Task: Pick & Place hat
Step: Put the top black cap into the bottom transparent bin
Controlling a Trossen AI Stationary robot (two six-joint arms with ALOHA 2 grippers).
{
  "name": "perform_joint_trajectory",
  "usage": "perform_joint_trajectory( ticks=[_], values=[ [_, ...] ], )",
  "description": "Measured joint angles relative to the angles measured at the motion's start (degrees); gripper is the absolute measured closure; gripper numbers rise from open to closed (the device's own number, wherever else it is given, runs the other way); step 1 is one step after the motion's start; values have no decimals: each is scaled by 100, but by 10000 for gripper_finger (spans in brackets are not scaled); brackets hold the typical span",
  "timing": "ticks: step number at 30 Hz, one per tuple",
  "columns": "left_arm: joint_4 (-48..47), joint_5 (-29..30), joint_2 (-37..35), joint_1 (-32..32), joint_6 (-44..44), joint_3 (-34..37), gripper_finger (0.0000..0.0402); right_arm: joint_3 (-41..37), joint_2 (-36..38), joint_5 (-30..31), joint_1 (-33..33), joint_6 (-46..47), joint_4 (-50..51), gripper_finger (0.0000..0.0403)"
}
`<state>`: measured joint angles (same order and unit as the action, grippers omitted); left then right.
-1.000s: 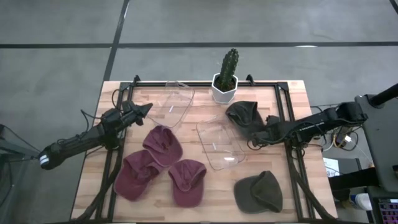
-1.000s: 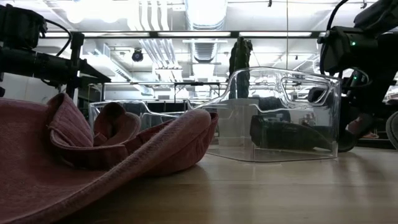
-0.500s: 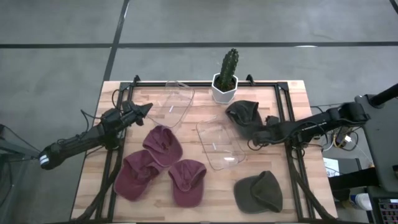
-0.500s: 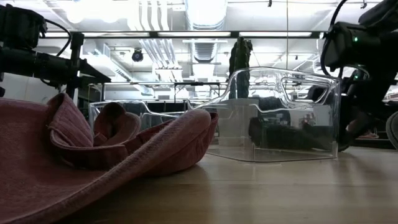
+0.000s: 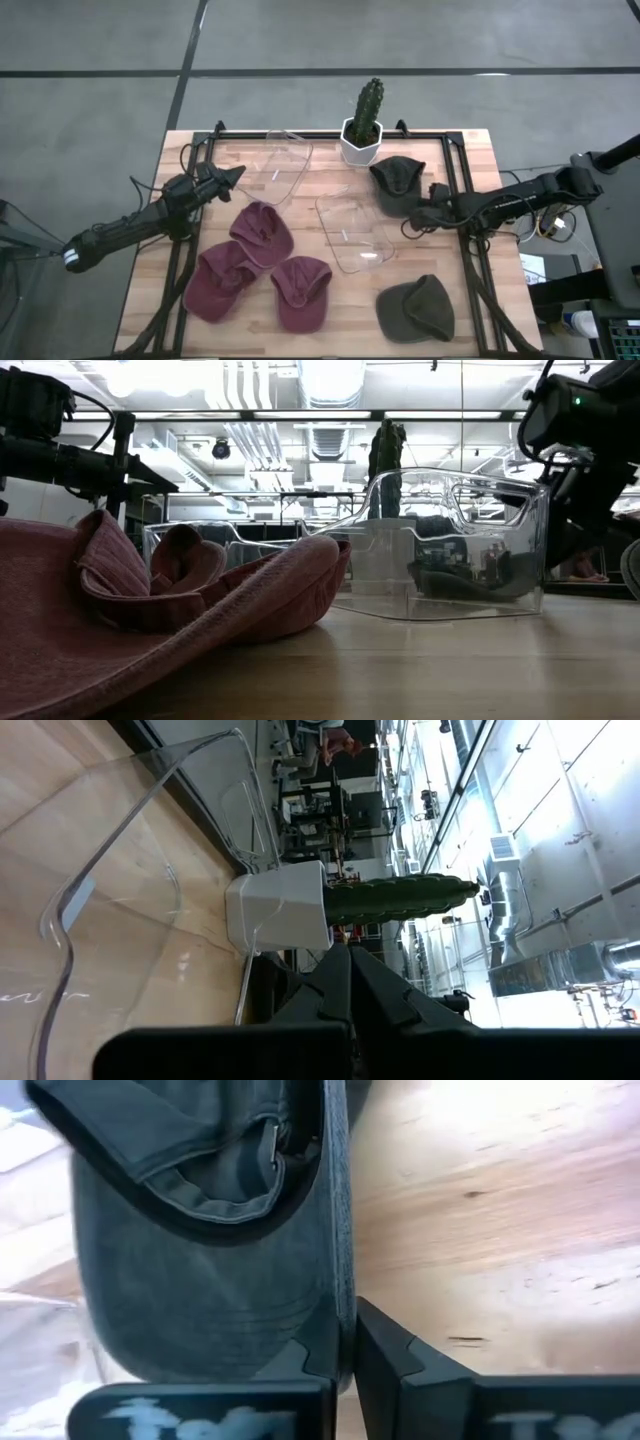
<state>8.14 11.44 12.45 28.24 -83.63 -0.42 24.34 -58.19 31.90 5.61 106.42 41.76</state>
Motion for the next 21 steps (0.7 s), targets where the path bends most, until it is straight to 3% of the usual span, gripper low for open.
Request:
perform_joint_trajectory(
  ticks=[8, 15, 21],
  values=[
    [0, 0, 0, -1, -7, -1, 399, 644, 476, -55, 0, -945, 37, 392],
    [-2, 0, 2, 0, 15, -1, 399, 1571, 547, 111, -4, -1372, 1245, 392],
    [-4, 0, 2, 0, 19, 0, 399, 2327, 511, -200, 78, -1949, 1325, 392]
  ],
)
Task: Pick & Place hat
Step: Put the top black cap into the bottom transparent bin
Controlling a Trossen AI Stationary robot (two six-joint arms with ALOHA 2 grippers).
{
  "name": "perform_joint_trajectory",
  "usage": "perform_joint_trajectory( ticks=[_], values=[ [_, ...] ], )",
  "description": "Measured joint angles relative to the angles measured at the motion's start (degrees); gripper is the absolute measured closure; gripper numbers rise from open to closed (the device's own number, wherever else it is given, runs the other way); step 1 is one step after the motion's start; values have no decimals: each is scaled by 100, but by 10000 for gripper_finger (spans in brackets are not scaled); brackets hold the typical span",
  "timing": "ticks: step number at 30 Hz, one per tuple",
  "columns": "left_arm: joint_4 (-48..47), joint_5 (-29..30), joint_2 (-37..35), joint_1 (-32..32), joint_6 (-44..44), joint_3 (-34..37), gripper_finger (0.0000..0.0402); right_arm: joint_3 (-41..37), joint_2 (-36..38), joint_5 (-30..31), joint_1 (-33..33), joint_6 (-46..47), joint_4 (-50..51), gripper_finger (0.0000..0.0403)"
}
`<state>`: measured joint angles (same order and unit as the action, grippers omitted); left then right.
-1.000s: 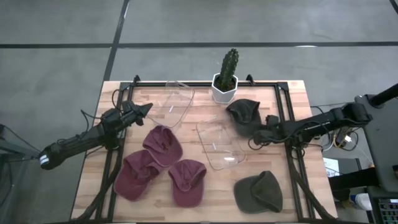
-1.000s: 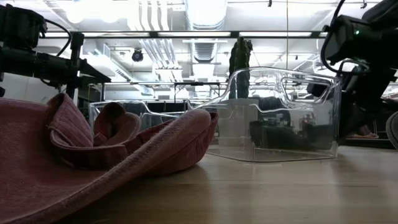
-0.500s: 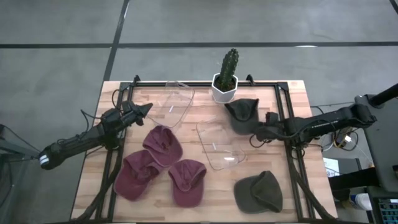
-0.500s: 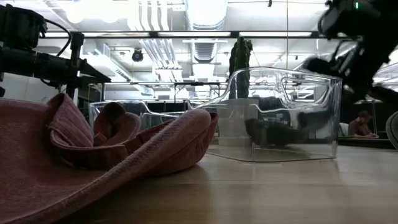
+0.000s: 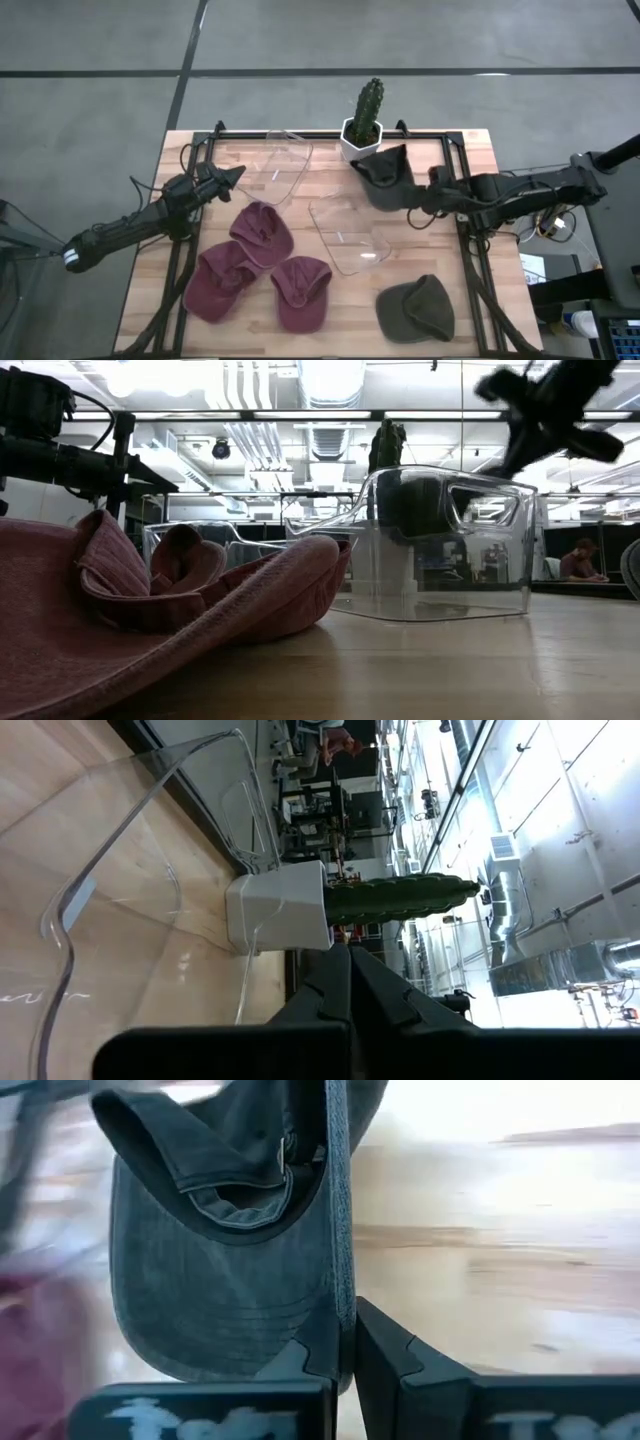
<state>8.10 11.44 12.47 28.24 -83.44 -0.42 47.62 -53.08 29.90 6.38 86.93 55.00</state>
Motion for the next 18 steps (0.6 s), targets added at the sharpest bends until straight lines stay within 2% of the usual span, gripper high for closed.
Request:
perform_joint_trajectory(
  ticks=[9, 18],
  values=[
    [-7, 0, 2, 1, 55, 0, 399, 1207, -570, -158, 245, -715, -95, 392],
    [-3, 1, 4, 0, 42, 1, 399, 1964, -1885, -731, 504, -777, -101, 391]
  ],
)
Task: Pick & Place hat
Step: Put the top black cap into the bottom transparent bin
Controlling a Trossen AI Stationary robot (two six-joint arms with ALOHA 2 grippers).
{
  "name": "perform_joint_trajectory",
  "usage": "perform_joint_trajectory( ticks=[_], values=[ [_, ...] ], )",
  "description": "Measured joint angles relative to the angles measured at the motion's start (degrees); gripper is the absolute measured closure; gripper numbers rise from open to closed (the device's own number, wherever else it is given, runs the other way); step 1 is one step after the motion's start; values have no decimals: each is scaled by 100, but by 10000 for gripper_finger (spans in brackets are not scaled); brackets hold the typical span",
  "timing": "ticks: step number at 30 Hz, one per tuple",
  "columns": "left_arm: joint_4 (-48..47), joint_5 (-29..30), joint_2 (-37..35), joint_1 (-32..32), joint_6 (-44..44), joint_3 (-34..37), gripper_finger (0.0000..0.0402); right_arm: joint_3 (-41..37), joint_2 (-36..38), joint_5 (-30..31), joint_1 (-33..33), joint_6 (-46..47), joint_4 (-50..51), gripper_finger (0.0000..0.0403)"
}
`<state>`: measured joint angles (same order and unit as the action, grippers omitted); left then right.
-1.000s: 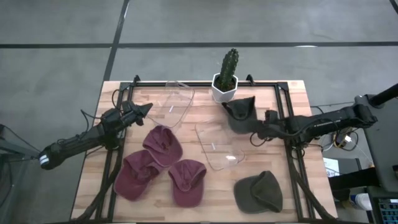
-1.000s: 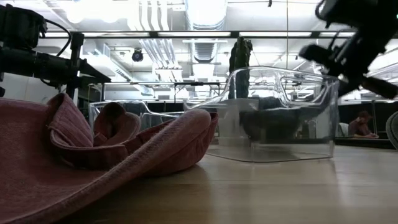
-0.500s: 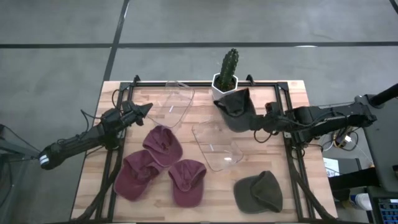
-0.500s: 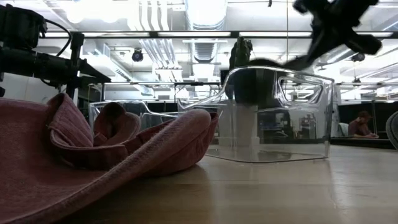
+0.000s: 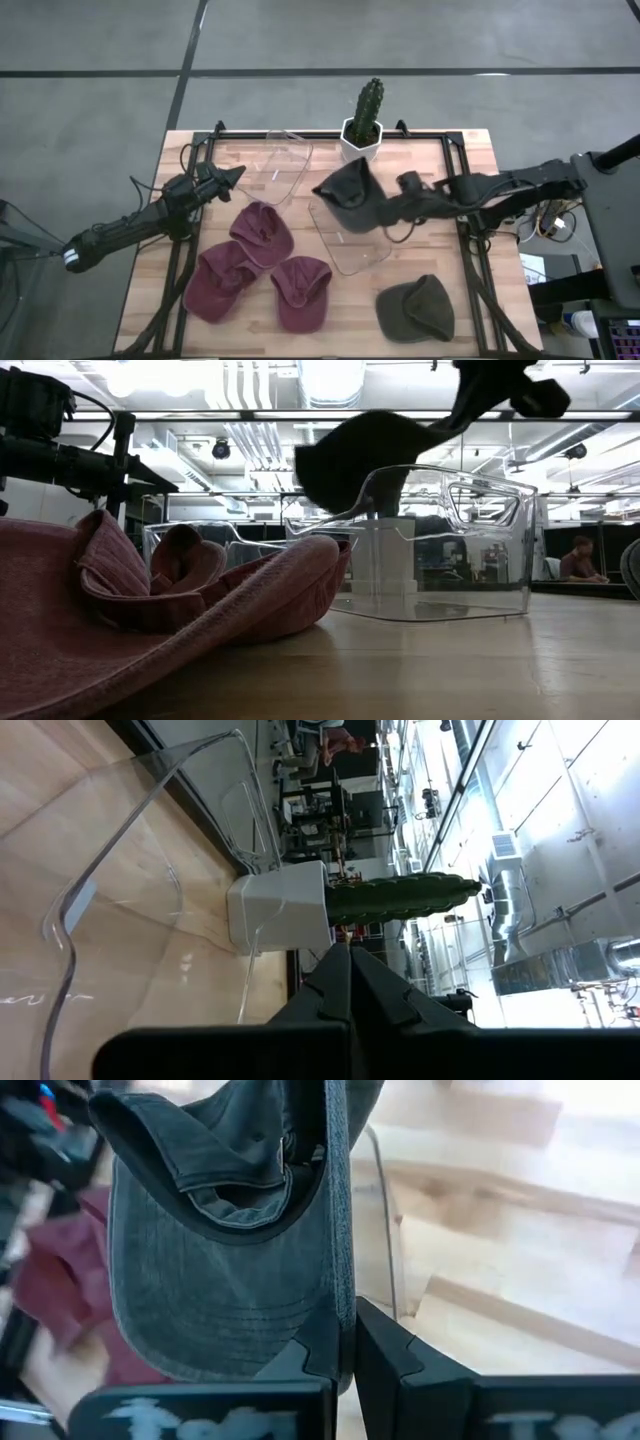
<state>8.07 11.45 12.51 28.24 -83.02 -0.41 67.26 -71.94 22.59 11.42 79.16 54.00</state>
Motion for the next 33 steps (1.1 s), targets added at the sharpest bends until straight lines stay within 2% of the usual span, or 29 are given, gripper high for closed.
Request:
perform_joint_trajectory(
  ticks=[7, 15, 24, 28, 33],
  values=[
    [4, -1, 0, 1, -109, 0, 399, 307, -989, -563, 53, -28, 2, 390],
    [7, -1, 0, 0, -136, 1, 399, 708, -1622, -1023, 205, -218, 23, 390],
    [7, 1, 0, 1, -142, 0, 399, 1027, -1787, -1027, 450, 34, 1250, 390],
    [6, -1, 0, 1, -142, 0, 399, 1019, -1687, -1155, 480, 146, 1433, 390],
    [5, -1, 0, -1, -142, -2, 399, 1070, -1673, -990, 559, 217, 1593, 390]
  ],
)
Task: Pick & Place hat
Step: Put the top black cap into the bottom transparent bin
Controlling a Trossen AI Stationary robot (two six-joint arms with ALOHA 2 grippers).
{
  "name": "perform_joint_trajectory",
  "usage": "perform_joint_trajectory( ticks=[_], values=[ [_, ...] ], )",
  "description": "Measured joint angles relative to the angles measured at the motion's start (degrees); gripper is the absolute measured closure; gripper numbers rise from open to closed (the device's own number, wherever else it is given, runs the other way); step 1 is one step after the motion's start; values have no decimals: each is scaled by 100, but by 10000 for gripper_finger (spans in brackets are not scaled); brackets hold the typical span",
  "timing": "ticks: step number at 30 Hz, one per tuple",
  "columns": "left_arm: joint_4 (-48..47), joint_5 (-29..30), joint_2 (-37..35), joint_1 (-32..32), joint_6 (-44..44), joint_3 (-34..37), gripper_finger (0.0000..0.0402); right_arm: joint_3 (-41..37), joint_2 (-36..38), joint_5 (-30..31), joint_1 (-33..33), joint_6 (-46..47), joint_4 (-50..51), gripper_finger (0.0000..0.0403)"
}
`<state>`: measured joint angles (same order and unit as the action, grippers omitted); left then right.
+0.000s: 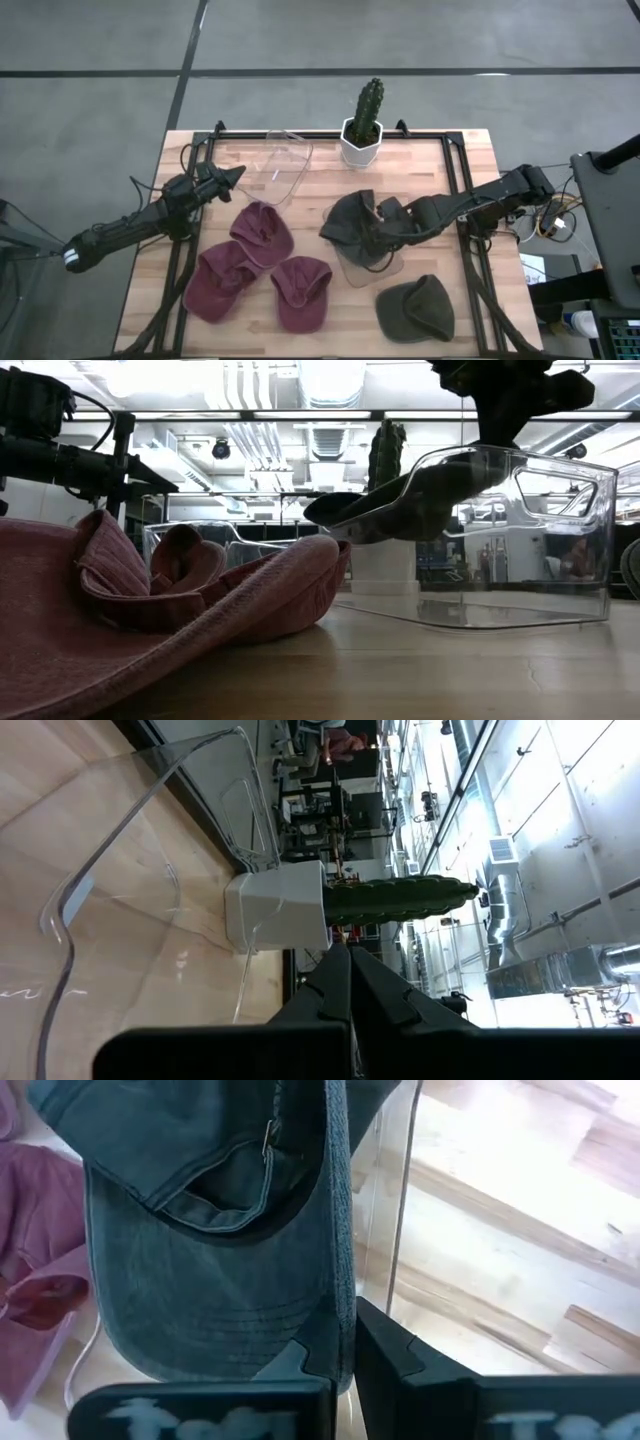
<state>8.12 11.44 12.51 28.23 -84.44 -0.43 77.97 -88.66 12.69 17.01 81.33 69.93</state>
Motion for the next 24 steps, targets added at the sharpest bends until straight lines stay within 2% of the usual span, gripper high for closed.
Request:
perform_joint_trajectory(
  ticks=[5, 12, 21, 24],
  values=[
    [0, 1, 0, 0, 2, 2, 399, 264, 44, 13, 3, 74, 411, 390],
    [-15, 2, 4, 1, 26, 1, 399, 463, 142, -363, 1, 127, 601, 390],
    [-41, 17, 7, 0, 129, 0, 399, 73, -15, -385, -2, 266, 492, 388],
    [-44, 39, 7, 2, 130, 1, 399, 53, -37, -591, -4, 207, 64, 366]
  ],
)
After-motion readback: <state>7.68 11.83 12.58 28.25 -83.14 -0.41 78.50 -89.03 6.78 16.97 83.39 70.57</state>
